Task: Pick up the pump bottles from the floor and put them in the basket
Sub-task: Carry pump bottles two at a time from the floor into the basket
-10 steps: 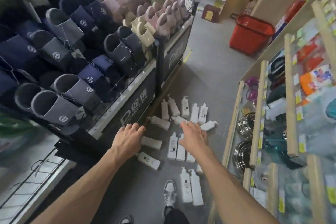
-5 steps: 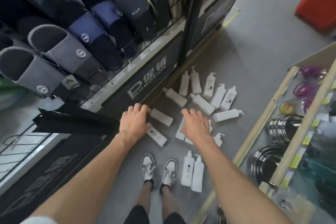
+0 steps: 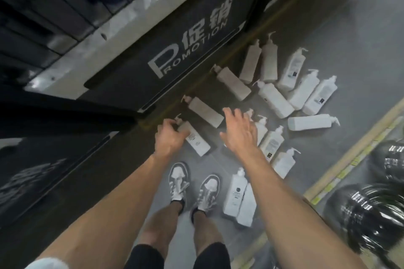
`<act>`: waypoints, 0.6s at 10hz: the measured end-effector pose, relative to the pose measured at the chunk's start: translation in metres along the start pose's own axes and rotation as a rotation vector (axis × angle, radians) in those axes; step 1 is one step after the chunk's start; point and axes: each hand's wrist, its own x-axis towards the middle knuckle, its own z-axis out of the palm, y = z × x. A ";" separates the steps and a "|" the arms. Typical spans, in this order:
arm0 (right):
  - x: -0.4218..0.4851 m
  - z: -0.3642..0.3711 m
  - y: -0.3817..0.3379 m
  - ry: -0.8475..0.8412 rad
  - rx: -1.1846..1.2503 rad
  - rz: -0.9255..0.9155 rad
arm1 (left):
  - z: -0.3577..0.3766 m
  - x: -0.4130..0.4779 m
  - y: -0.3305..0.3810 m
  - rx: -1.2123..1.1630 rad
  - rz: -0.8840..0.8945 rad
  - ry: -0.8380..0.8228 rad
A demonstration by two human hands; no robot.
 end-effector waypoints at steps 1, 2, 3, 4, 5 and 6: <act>0.054 0.067 0.009 -0.011 0.027 -0.023 | 0.054 0.065 -0.028 -0.076 -0.063 -0.013; 0.090 0.114 0.018 0.002 0.037 -0.029 | 0.102 0.112 -0.053 -0.132 -0.139 -0.045; 0.139 0.180 0.033 0.011 0.050 -0.027 | 0.170 0.187 -0.095 -0.254 -0.234 -0.032; 0.169 0.216 0.040 0.011 0.064 -0.020 | 0.199 0.220 -0.110 -0.344 -0.278 -0.042; 0.210 0.257 0.043 0.015 0.057 -0.020 | 0.226 0.246 -0.117 -0.435 -0.403 0.039; 0.235 0.282 0.042 0.007 0.071 -0.010 | 0.244 0.262 -0.120 -0.509 -0.461 0.013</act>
